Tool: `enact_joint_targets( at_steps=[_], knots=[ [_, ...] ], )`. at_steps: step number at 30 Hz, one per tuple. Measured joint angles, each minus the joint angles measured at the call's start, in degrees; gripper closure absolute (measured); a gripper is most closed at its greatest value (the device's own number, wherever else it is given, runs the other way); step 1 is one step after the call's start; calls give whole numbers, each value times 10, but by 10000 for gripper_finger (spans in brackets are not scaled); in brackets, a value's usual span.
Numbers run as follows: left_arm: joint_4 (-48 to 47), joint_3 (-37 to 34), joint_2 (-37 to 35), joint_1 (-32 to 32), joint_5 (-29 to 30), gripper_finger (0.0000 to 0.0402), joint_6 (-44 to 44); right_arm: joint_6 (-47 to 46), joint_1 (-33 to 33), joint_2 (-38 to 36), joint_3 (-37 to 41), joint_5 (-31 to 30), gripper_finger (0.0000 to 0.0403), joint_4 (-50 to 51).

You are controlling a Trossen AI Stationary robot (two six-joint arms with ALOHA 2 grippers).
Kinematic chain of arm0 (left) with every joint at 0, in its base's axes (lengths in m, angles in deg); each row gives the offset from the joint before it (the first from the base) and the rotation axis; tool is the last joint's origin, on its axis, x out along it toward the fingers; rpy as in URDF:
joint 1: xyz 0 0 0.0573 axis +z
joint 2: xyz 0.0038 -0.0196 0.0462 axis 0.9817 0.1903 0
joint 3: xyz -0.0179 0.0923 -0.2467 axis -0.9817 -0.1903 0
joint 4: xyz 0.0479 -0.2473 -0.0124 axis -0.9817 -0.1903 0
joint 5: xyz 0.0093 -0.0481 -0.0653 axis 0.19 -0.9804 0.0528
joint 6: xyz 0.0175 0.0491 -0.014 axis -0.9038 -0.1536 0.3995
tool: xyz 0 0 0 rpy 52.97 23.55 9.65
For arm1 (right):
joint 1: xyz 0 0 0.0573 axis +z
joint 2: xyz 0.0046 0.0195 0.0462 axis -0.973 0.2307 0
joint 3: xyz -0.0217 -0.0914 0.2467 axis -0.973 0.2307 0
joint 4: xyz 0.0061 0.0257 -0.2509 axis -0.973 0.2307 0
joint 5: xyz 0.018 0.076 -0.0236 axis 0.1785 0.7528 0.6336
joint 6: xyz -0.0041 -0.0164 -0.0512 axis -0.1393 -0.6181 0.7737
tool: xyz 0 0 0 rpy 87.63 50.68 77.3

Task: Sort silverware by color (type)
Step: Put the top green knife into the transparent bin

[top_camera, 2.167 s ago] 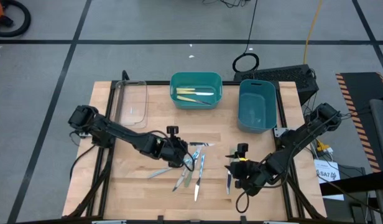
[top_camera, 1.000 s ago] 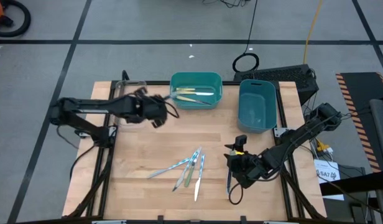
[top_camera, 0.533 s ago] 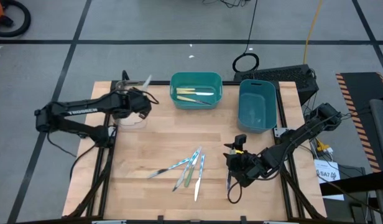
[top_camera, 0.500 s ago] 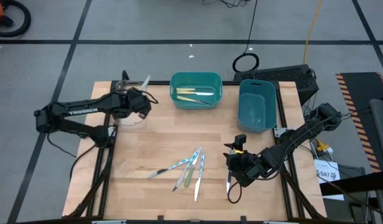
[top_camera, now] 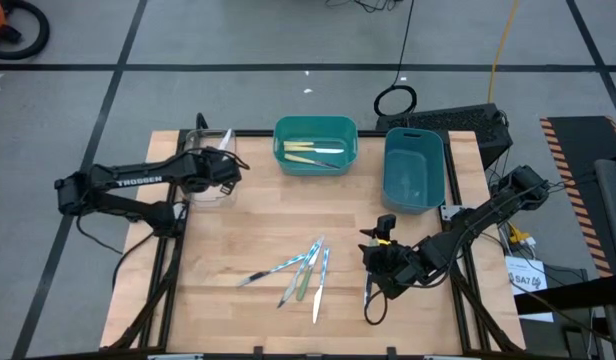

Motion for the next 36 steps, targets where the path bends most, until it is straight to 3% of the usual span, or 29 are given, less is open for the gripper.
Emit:
enact_joint_targets(
  at_steps=[36],
  knots=[
    [39, -43, 0, 8, 6, 316, 43, 0, 0, 0, 0, 0, 204, -5]
  ],
)
